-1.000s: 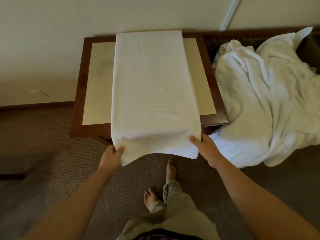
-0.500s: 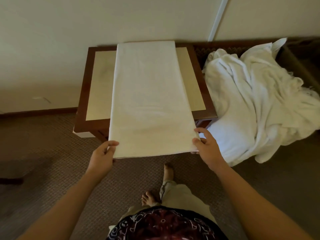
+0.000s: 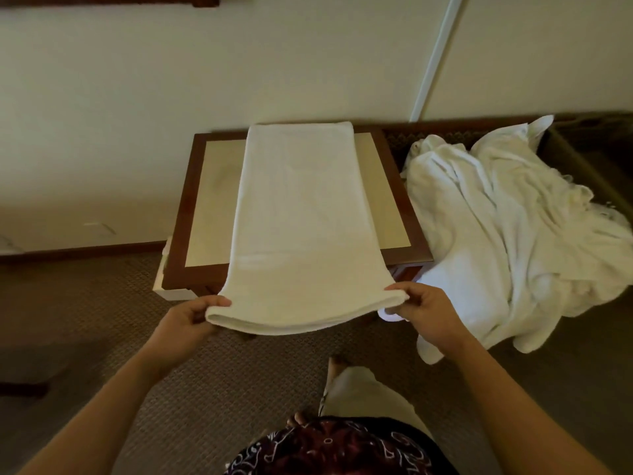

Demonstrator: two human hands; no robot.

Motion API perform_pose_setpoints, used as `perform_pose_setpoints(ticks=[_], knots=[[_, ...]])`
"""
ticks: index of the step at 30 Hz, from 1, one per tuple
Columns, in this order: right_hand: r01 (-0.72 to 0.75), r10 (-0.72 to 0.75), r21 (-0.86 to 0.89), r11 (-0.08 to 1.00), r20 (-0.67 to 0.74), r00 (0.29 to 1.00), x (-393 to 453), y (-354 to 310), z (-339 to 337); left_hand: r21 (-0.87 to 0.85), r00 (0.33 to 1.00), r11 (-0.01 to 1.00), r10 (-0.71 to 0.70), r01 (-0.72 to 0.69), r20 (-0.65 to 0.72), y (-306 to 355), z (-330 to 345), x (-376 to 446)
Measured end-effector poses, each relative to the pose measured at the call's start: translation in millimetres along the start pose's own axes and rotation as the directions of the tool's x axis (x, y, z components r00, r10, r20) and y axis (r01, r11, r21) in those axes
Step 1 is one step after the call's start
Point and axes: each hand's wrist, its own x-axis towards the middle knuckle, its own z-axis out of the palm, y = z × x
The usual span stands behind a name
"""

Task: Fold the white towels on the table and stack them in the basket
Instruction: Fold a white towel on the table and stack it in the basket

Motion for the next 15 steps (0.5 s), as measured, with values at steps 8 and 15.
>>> perform_pose_setpoints(ticks=[8,15], knots=[[0.213,-0.235,-0.231,0.949,-0.07,0.969,63,-29,-2,0.063,0.966,0.991,0.129,-0.117,-0.224,38,-9,59],[0.201,-0.252,-0.254,0.946,-0.187,0.949,169,-70,7,0.056,0.948,0.991,0.13,-0.119,-0.289,87,-19,163]])
